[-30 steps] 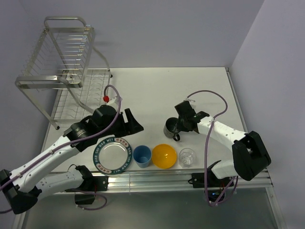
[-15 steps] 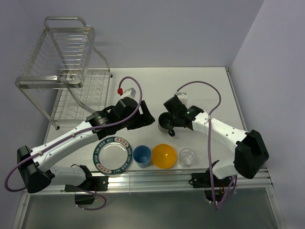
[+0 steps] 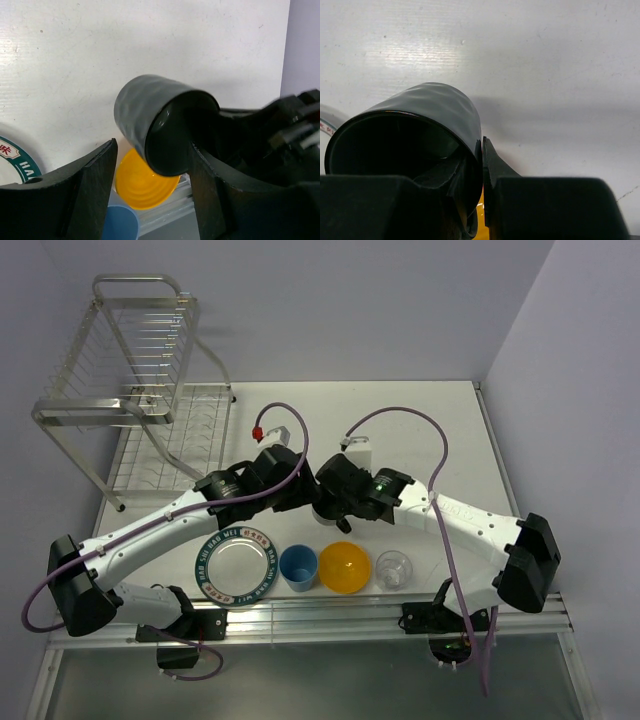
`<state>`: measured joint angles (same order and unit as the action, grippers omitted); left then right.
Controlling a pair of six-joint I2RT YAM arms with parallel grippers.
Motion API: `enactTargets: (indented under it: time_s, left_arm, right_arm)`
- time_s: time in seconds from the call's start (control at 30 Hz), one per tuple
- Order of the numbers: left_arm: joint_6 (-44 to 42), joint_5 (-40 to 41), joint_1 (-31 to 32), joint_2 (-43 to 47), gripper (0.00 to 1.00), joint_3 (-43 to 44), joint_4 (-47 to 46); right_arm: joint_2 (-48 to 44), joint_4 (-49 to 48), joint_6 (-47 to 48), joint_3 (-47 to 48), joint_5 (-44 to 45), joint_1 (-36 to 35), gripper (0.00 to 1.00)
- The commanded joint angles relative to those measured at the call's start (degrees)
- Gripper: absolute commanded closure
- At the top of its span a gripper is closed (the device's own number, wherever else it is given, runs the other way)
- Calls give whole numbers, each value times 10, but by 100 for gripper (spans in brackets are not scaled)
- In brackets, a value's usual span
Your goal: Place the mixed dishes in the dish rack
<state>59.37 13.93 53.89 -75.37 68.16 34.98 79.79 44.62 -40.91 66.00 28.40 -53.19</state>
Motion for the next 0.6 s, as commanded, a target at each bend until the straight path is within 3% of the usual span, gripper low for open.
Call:
enactTargets:
  time_s: [0.0, 0.2, 0.5, 0.53, 0.57]
  left_arm:
    - [2, 14, 3, -3, 37, 15, -7]
    - [5, -2, 3, -4, 46, -8, -28]
    - [1, 0, 3, -6, 44, -22, -32]
    - [0, -3, 3, -7, 46, -22, -34]
    - [-1, -5, 3, -9, 55, -22, -37]
  right_arm:
    - [-34, 8, -36, 49, 53, -25, 100]
    - [-58, 6, -40, 55, 66, -50, 100]
    - [-86, 10, -39, 65, 80, -74, 100]
    - [-86, 9, -35, 66, 79, -78, 100]
    - [-86, 10, -34, 67, 79, -80, 100]
